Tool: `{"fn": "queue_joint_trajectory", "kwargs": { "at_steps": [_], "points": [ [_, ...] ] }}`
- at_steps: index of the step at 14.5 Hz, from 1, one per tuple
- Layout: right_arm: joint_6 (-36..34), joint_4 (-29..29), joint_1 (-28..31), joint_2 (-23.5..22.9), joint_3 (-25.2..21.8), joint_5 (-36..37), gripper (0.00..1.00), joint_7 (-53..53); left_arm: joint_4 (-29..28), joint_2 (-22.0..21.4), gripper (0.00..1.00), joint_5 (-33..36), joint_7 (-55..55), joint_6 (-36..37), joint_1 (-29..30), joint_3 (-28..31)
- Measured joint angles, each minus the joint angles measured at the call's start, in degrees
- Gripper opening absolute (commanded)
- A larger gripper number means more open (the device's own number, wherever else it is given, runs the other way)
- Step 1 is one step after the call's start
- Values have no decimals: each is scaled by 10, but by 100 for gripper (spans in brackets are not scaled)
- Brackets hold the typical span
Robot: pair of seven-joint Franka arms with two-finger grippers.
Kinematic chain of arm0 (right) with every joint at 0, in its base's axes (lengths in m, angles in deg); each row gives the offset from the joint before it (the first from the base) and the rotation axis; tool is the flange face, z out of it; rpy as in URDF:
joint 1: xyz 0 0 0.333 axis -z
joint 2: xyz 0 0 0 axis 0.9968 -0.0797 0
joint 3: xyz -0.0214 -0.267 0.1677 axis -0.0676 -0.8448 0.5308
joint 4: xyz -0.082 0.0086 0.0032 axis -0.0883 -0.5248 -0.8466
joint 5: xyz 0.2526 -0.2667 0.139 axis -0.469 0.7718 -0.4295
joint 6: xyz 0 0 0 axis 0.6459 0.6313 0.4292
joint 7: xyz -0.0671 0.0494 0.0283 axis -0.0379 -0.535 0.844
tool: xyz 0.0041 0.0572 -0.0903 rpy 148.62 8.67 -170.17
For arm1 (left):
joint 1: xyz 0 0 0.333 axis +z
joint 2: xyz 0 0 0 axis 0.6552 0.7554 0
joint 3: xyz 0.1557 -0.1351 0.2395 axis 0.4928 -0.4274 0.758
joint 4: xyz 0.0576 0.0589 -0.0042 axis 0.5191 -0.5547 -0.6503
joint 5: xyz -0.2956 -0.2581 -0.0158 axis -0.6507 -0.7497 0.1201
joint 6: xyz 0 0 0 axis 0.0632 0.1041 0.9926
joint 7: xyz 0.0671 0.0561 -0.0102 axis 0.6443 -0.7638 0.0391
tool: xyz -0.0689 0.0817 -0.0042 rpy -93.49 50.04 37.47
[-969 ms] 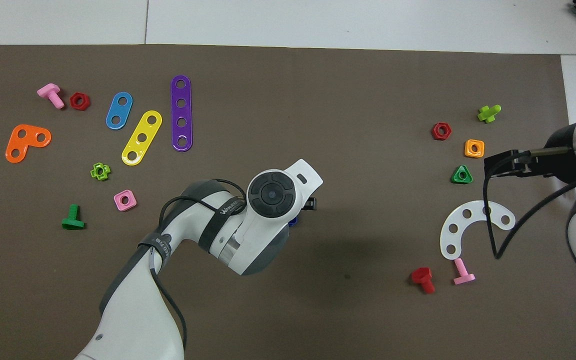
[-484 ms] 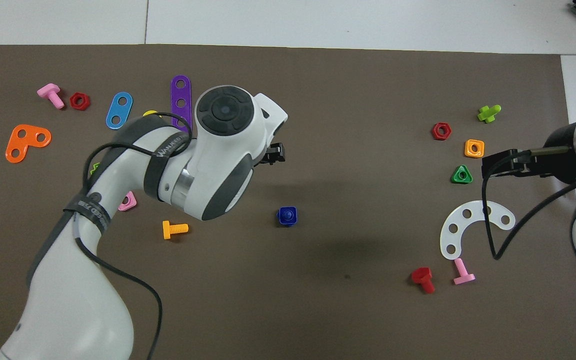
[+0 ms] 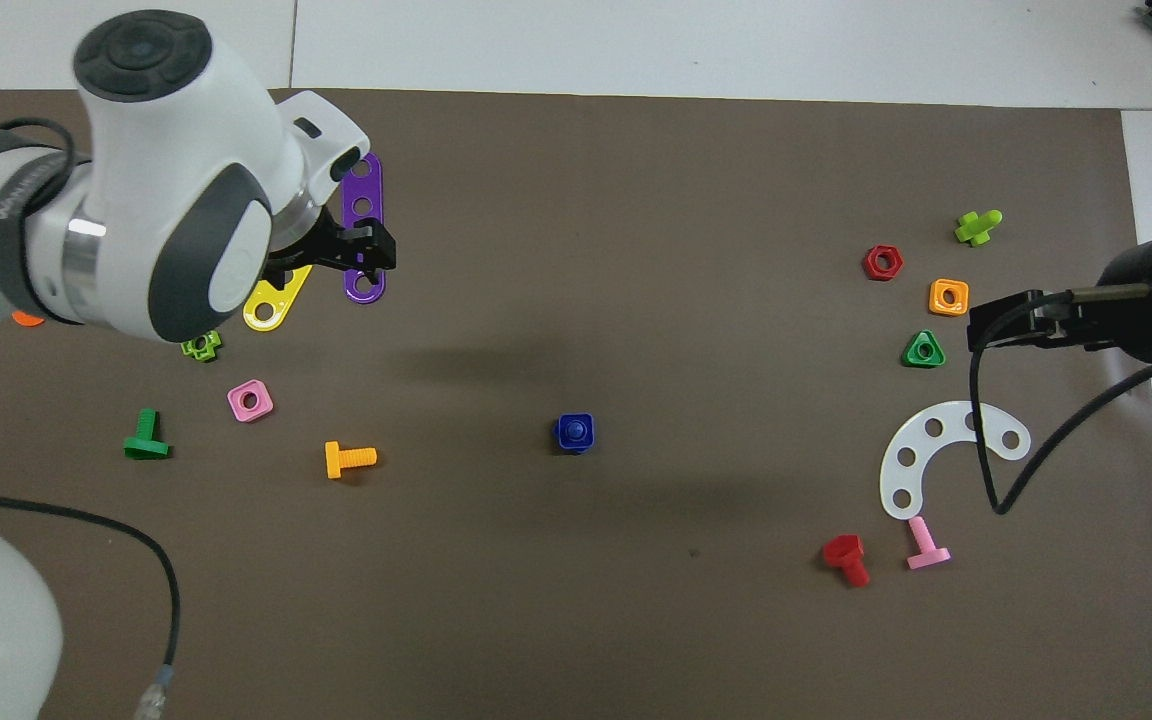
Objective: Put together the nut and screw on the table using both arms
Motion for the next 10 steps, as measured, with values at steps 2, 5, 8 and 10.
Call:
{"fn": "queue_joint_trajectory", "kwargs": {
  "at_steps": [2, 5, 8, 10],
  "points": [
    [-1, -10, 0, -8, 0, 1, 99, 0, -3, -14, 100, 15, -68, 20, 41, 1],
    [-2, -14, 0, -13, 0, 1, 99, 0, -39, -36, 100, 17, -118, 26, 84, 1],
    [-2, -14, -1, -17, 1, 1, 100, 0, -77, -67, 100, 18, -121, 25, 95, 0],
    [-2, -13, -1, -18, 1, 1, 100, 0, -82, -85, 100, 19, -121, 25, 104, 0]
  ]
}}
